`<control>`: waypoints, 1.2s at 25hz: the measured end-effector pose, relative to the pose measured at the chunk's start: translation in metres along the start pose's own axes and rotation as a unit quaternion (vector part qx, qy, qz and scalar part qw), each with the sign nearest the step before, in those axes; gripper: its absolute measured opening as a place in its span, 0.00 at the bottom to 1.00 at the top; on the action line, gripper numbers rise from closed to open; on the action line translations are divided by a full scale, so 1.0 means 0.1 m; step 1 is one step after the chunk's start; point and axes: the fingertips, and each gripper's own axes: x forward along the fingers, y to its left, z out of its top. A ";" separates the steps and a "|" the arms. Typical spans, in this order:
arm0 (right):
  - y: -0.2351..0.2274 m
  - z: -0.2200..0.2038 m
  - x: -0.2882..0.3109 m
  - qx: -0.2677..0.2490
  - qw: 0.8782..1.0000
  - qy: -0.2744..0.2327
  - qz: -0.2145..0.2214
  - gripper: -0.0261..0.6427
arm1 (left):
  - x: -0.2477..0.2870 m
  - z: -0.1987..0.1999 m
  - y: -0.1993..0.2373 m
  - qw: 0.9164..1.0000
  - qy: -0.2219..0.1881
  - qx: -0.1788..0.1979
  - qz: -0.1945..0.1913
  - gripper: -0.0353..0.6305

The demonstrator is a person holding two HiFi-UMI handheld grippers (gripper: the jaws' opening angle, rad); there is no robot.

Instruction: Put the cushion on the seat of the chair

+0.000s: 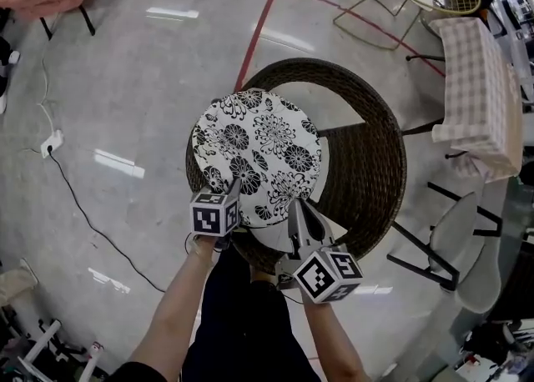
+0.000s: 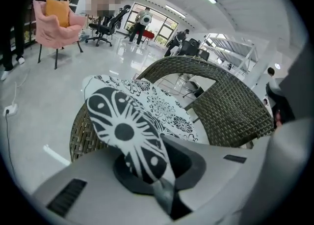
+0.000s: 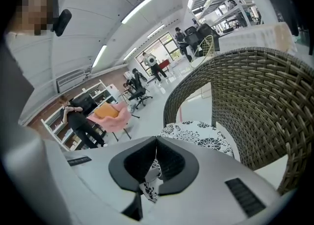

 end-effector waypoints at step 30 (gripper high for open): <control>0.11 -0.18 0.34 0.009 1.000 0.020 0.020 0.03 | -0.13 -0.27 0.97 0.980 0.043 -0.040 0.188 0.81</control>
